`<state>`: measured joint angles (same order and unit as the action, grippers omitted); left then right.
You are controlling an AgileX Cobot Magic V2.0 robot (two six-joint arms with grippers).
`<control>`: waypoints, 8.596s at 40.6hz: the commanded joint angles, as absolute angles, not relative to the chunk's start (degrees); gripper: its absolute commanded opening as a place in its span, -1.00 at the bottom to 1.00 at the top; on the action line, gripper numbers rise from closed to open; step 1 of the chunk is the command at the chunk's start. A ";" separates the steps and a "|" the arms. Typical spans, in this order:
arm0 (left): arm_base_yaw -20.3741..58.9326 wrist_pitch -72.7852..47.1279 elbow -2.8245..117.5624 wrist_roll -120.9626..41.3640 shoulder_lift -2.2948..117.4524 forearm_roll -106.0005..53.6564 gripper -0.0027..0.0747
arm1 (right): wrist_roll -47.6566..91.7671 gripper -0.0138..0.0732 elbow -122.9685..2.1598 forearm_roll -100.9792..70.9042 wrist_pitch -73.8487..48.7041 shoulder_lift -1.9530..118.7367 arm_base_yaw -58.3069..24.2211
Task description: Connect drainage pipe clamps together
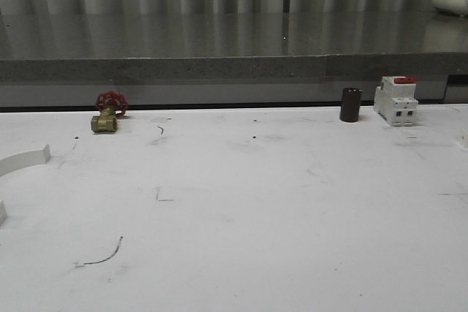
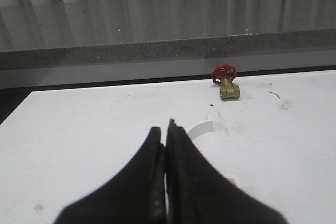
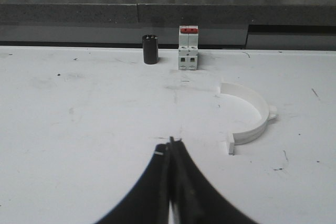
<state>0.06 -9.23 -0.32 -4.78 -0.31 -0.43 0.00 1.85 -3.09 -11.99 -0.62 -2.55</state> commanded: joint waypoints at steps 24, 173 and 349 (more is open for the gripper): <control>0.10 -4.04 -0.47 -4.54 -1.43 -0.84 -0.98 | 0.44 -0.94 1.43 -3.01 -7.11 -1.57 -2.09; -0.83 -40.67 67.28 -11.98 100.28 -10.33 0.80 | 0.44 0.68 -26.89 -3.95 -17.75 19.43 -2.09; 22.82 -57.98 91.87 12.95 95.61 6.04 -0.98 | 0.44 0.68 -26.89 -3.95 -17.80 19.43 -2.09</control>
